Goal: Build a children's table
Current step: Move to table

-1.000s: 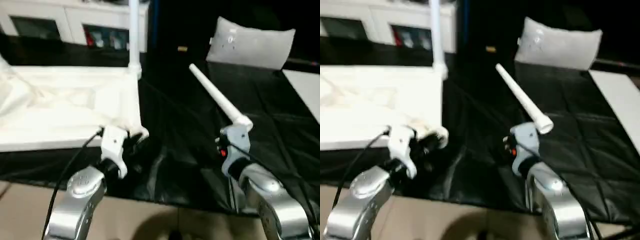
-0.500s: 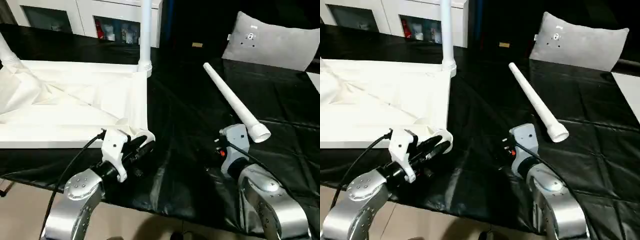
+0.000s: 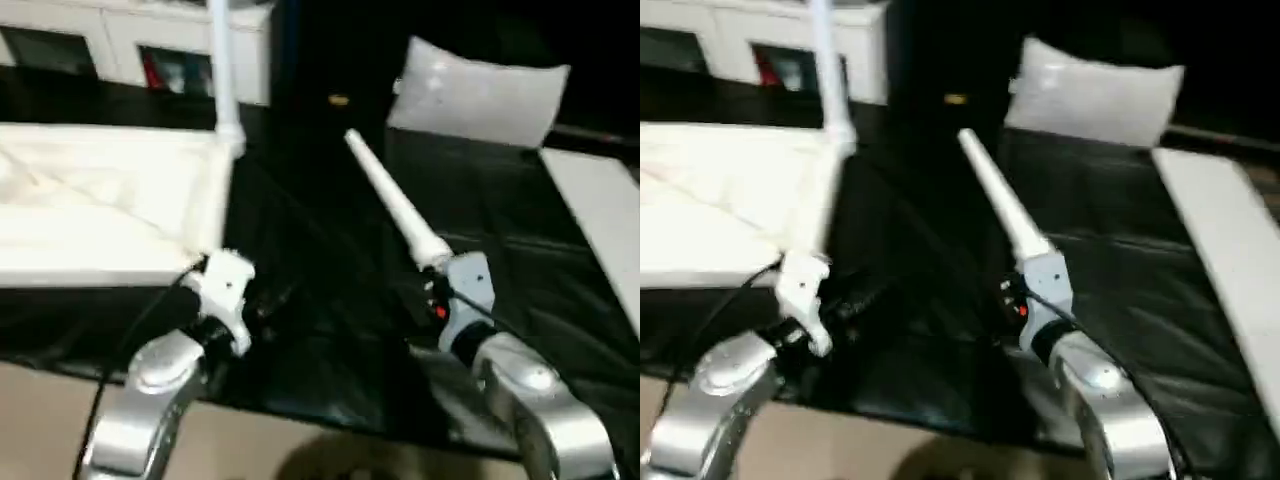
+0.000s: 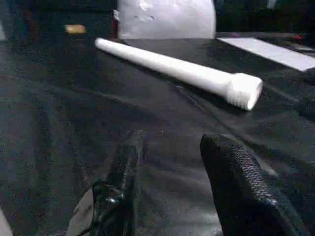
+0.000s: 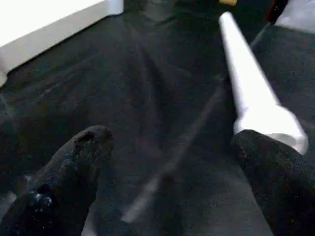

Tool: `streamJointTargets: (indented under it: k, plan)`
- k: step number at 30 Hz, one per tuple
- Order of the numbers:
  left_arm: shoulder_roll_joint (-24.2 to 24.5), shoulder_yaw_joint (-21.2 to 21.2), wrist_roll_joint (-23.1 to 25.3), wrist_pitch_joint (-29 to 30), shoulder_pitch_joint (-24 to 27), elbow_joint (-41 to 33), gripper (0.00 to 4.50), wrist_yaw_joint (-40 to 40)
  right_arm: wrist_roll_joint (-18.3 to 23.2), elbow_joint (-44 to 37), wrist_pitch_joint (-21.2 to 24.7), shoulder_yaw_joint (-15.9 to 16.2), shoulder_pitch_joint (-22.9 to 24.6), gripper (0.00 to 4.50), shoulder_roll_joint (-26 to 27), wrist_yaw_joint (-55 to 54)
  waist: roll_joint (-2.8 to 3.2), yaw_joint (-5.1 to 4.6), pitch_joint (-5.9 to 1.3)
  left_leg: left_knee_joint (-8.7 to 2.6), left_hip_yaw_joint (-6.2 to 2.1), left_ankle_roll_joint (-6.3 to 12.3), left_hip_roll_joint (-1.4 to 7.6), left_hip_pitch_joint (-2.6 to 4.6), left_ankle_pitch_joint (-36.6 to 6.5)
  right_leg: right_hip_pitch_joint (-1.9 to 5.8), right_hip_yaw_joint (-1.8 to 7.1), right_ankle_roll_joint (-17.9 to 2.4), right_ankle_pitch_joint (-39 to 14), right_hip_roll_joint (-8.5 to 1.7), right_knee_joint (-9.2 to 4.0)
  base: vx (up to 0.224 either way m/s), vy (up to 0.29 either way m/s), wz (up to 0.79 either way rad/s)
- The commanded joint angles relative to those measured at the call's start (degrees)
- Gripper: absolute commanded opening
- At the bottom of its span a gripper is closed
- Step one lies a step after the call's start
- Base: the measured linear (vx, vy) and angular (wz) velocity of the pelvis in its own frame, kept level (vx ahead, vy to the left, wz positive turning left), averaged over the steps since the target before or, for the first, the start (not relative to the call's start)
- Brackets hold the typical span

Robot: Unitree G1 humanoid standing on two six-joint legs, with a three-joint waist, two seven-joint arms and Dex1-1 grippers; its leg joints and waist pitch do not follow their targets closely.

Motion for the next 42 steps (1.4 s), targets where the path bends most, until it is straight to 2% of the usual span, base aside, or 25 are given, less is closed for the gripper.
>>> streamJointTargets:
  k: [1, 2, 3, 5, 8, 12, 16, 18, 20, 21, 22, 23, 24, 25, 26, 27, 30, 32, 35, 36, 38, 39, 40, 41, 42]
  plan:
    - [-1.04, 0.28, 0.99, 0.51, -0.62, 0.32, 2.36, 2.02, -0.38, -0.9, 0.63, -0.86, -0.01, 4.5, -0.24, -1.09, -1.19, 0.05, -3.17, -2.84, -0.44, 17.5, -2.16, -1.01, 10.76, 3.42, 4.05, 4.74, 2.14, -1.89, -8.75, -0.109, -0.208, -0.21]
    - [-1.15, 0.49, 1.17, 0.33, -0.69, 0.41, 2.45, 2.51, -0.36, -0.98, 0.72, -0.88, 0.0, 4.5, -0.2, -1.21, -0.58, 2.74, -2.4, -2.87, -1.54, 7.13, 0.41, -2.37, 7.29, 4.78, 5.72, 8.68, -9.66, -8.97, -11.66, -0.13, -0.244, -0.19]
    - [-1.2, 0.57, 1.25, 0.25, -0.73, 0.47, 2.45, 2.75, -0.34, -1.0, 0.79, -0.91, 0.0, 4.5, -0.17, -1.28, -2.11, 2.45, -2.41, -4.7, -1.11, 1.65, 0.29, -1.91, 6.61, 4.79, 5.13, 13.72, -15.53, -5.21, -11.27, -0.13, -0.244, -0.19]
    - [-1.8, 1.19, 0.92, -0.2, -0.68, 0.7, 2.58, 3.66, -1.08, -1.02, 1.24, -0.88, -0.14, 4.5, -0.02, -2.38, -0.65, 2.75, -1.62, -6.76, -0.35, -2.2, 0.22, -1.47, 4.67, 4.39, 4.14, 14.84, -22.05, -3.63, -12.51, -0.077, -0.205, -0.06]
    - [-2.81, 1.53, -0.18, 0.79, -0.69, 0.24, 2.58, 4.51, -2.02, -0.97, 2.39, -0.66, -0.61, 4.5, 0.14, -3.54, 0.3, 2.19, -1.17, -8.69, 0.49, -6.16, 0.95, -1.23, -0.71, 3.92, 3.11, 8.09, -28.41, -1.59, -12.91, -0.07, -0.115, -0.03]
    - [-3.63, 1.31, -0.18, 1.61, -1.1, -0.27, 2.58, 5.14, -3.02, -0.75, 2.3, 0.17, -1.2, 4.5, -0.41, -3.92, 1.18, 0.97, -0.52, -10.03, 0.09, -7.08, 1.45, 1.38, -17.69, 2.92, 1.05, 3.07, -38.67, -0.25, -13.82, -0.066, -0.002, 0.02]
    - [-4.29, 1.42, -0.54, 1.86, -1.73, -0.03, 2.58, 5.71, -2.75, -0.54, 2.17, 0.44, -1.67, 4.5, -0.56, -3.68, 3.18, -0.88, 0.88, -13.09, -1.11, -2.54, 3.71, 5.18, -35.46, 4.55, -3.38, -3.94, -28.6, 1.28, -14.46, -0.02, 0.07, -0.04]
    - [-3.76, 1.1, 0.16, 1.39, -1.69, 0.2, 2.58, 5.51, -2.79, -0.51, 1.74, 0.42, -1.79, 4.5, -0.58, -3.47, 4.5, 0.3, 1.47, -18.71, -1.31, -1.41, 7.65, 3.34, -46.85, 8.86, -4.08, -2.58, -15.46, 0.24, -5.31, -0.041, 0.032, -0.18]
    - [-3.41, 0.89, -0.1, 1.57, -1.57, 0.08, 2.58, 5.16, -2.75, -0.34, 1.64, 0.25, -2.16, 4.5, -0.4, -3.46, 3.17, 1.36, 1.99, -19.62, 1.22, -0.53, 8.41, 3.48, -48.38, 9.29, -2.68, -0.99, -18.12, -0.28, -2.44, 0.021, -0.034, -0.02]
    - [-3.29, 0.85, -0.26, 1.74, -1.43, -0.17, 2.58, 5.05, -2.61, -0.12, 1.61, 0.24, -2.59, 4.5, -0.32, -3.33, 1.03, 1.54, 2.16, -13.59, 3.97, -1.57, 5.12, 7.35, -42.98, 5.3, -2.93, 0.85, -38.1, 1.36, -10.05, 0.043, -0.068, -0.04]
    - [-3.28, 0.88, -0.25, 1.79, -1.37, -0.27, 2.58, 5.08, -2.54, -0.03, 1.59, 0.29, -2.77, 4.5, -0.32, -3.21, -0.06, 0.89, 2.71, -3.25, 5.6, -3.41, 0.49, 13.38, -33.64, -1.79, -5.01, 3.66, -55.6, 1.14, -20.2, 0.093, -0.098, -0.04]
    - [-3.24, 0.87, -0.22, 1.81, -1.32, -0.36, 2.58, 5.09, -2.53, 0.05, 1.5, 0.4, -2.93, 4.5, -0.37, -3.08, -0.03, 0.43, 1.47, 0.94, 3.99, -1.25, -0.23, 10.2, -17.56, 2.67, -2.11, 3.56, -64.62, -5.99, -20.41, 0.156, 0.022, -0.31]
    - [-3.2, 0.85, -0.14, 1.78, -1.29, -0.4, 2.58, 5.09, -2.51, 0.14, 1.39, 0.51, -3.06, 4.5, -0.44, -2.9, -0.73, 2.43, 0.34, -2.64, 2.73, -0.06, 1.08, 3.3, -10.45, 10.61, 1.34, 3.31, -58.8, -7.86, -17.24, 0.156, 0.022, -0.31]
    - [-3.21, 0.86, -0.07, 1.85, -1.26, -0.46, 2.58, 5.12, -2.44, 0.18, 1.3, 0.69, -3.15, 4.5, -0.6, -2.71, 0.34, 3.5, 0.06, -4.26, 2.29, 0.08, 1.33, 3.57, -8.47, 10.99, 2.3, 2.07, -55.49, -8.12, -17.0, 0.15, 0.062, -0.25]
    - [-3.24, 0.87, -0.02, 1.91, -1.26, -0.5, 2.58, 5.16, -2.38, 0.23, 1.24, 0.81, -3.21, 4.5, -0.71, -2.57, 0.16, 2.89, -0.11, -7.07, 1.37, 0.76, 0.55, 2.9, -5.94, 11.64, 2.47, -1.64, -45.8, -5.1, -15.44, 0.101, -0.021, -0.03]
    - [-3.01, 0.7, -0.15, 1.93, -1.15, -0.64, 2.58, 5.07, -2.4, 0.29, 1.13, 0.93, -3.23, 4.5, -0.84, -2.48, 2.08, 2.8, -0.44, -9.97, 1.03, 0.94, 1.05, 4.12, -3.28, 11.38, 1.0, -6.5, -33.17, -3.15, -14.59, 0.101, -0.021, -0.03]
    - [-2.44, 0.28, -0.19, 1.87, -1.06, -0.72, 2.58, 4.9, -2.38, 0.43, 0.89, 0.94, -3.16, 4.5, -0.91, -2.43, 1.94, 0.27, -1.23, -13.14, -0.25, 2.85, 3.16, 8.04, -9.64, 9.17, -1.31, -14.25, -13.0, -0.59, -11.26, 0.1, -0.003, 0.03]
    - [-2.29, 0.19, -0.11, 1.89, -0.94, -0.82, 2.58, 4.62, -2.34, 0.46, 0.8, 1.02, -3.13, 4.5, -0.9, -2.44, 1.44, 0.21, -1.4, -12.76, 0.53, 5.53, 2.05, 9.02, -11.01, 9.17, -0.46, -18.11, -10.7, -1.25, -11.49, 0.135, 0.028, 0.1]
    - [-2.04, -0.02, 0.06, 1.88, -0.84, -0.91, 2.58, 4.44, -2.43, 0.48, 0.82, 1.17, -3.18, 4.5, -0.88, -2.48, 0.62, 1.56, -1.61, -9.66, 1.68, 7.37, -1.2, 6.31, -3.84, 13.4, 3.25, -21.92, -15.65, -2.37, -13.45, 0.164, 0.043, 0.14]
    - [-1.72, -0.27, 0.14, 1.94, -0.85, -0.96, 2.58, 4.23, -2.37, 0.31, 1.08, 1.17, -3.27, 4.5, -0.89, -2.46, 0.64, 3.64, -2.35, -5.11, 0.63, 6.88, -1.62, 2.64, 2.49, 17.55, 7.12, -25.24, -13.46, -5.31, -14.54, 0.186, 0.055, 0.14]
    - [-1.56, -0.42, 0.19, 1.98, -0.86, -0.93, 2.58, 4.21, -2.32, 0.23, 1.26, 1.08, -3.31, 4.5, -0.95, -2.37, 1.72, 5.42, -2.4, -1.36, -1.47, 2.25, 1.26, -1.86, 4.9, 19.56, 9.28, -28.93, -0.5, -8.13, -14.48, 0.174, 0.087, 0.11]
    - [-1.46, -0.52, 0.15, 1.97, -0.91, -0.84, 2.58, 4.29, -2.34, 0.3, 1.27, 1.04, -3.37, 4.5, -0.97, -2.3, 3.12, 4.97, -2.54, -6.13, -1.97, -0.72, 3.07, -1.9, 11.35, 17.65, 3.74, -23.51, 7.81, -3.2, -11.65, 0.168, 0.102, 0.1]
    - [-1.36, -0.6, 0.17, 1.91, -0.91, -0.78, 2.58, 4.31, -2.34, 0.36, 1.3, 1.0, -3.4, 4.5, -0.95, -2.27, 4.85, 3.86, -3.21, -9.95, -2.32, -0.69, 3.58, 2.19, 16.05, 13.78, -1.27, -16.89, 7.64, 1.34, -9.05, 0.096, 0.105, -0.05]
    - [-1.25, -0.71, 0.24, 1.86, -0.89, -0.76, 2.58, 4.3, -2.31, 0.37, 1.35, 0.96, -3.41, 4.5, -0.94, -2.25, 5.61, 0.61, -2.8, -11.15, -7.24, 3.67, 5.36, 7.66, 23.26, 6.46, -4.24, -9.96, 0.96, 4.55, -3.46, 0.131, 0.078, 0.13]
    - [-1.17, -0.79, 0.3, 1.82, -0.86, -0.76, 2.58, 4.28, -2.27, 0.37, 1.4, 0.93, -3.41, 4.5, -0.92, -2.23, 4.53, 0.99, -4.1, -7.98, -9.29, 10.87, 9.23, 13.24, 27.68, -1.18, -2.8, 2.57, -7.09, 0.67, 0.62, 0.131, 0.078, 0.13]
